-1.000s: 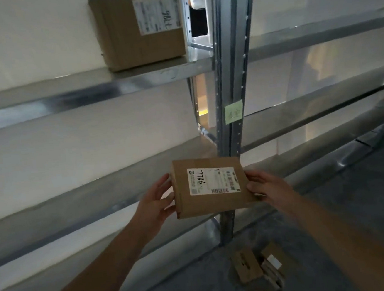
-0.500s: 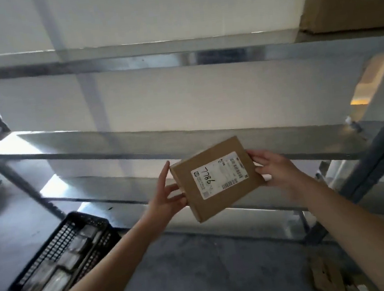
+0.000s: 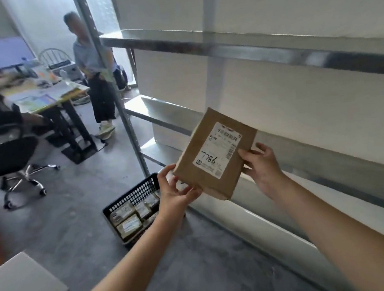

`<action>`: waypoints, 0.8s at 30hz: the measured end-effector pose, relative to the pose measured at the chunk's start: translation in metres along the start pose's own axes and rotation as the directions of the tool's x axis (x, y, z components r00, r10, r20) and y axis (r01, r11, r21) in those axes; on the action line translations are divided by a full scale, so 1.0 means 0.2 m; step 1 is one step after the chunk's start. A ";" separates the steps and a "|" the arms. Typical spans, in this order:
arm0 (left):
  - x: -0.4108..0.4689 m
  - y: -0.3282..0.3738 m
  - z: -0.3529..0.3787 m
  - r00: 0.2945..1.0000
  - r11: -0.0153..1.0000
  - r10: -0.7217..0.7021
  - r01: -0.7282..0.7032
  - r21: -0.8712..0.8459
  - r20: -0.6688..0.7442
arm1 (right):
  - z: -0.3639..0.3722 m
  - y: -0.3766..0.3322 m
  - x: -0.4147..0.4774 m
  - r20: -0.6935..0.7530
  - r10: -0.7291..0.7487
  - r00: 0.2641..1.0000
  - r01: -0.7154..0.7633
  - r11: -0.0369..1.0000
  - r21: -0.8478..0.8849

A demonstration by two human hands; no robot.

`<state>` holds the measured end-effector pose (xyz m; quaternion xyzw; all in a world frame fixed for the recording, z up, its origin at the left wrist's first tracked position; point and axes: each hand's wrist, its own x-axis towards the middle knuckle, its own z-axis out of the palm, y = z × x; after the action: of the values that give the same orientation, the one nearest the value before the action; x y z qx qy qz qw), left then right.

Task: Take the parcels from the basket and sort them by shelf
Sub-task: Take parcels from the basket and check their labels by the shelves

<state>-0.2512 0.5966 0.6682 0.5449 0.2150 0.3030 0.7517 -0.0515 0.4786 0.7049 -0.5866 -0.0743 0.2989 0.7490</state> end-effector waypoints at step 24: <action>0.59 0.05 -0.35 0.741 0.997 -0.045 0.078 0.019 -0.670 | 0.83 0.26 0.96 0.614 0.231 0.755 0.047 0.914 -0.403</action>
<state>-0.2135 0.7282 0.6563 0.4099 0.4947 0.4480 0.6217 0.0089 0.7278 0.6608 -0.5873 -0.3583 0.4995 0.5265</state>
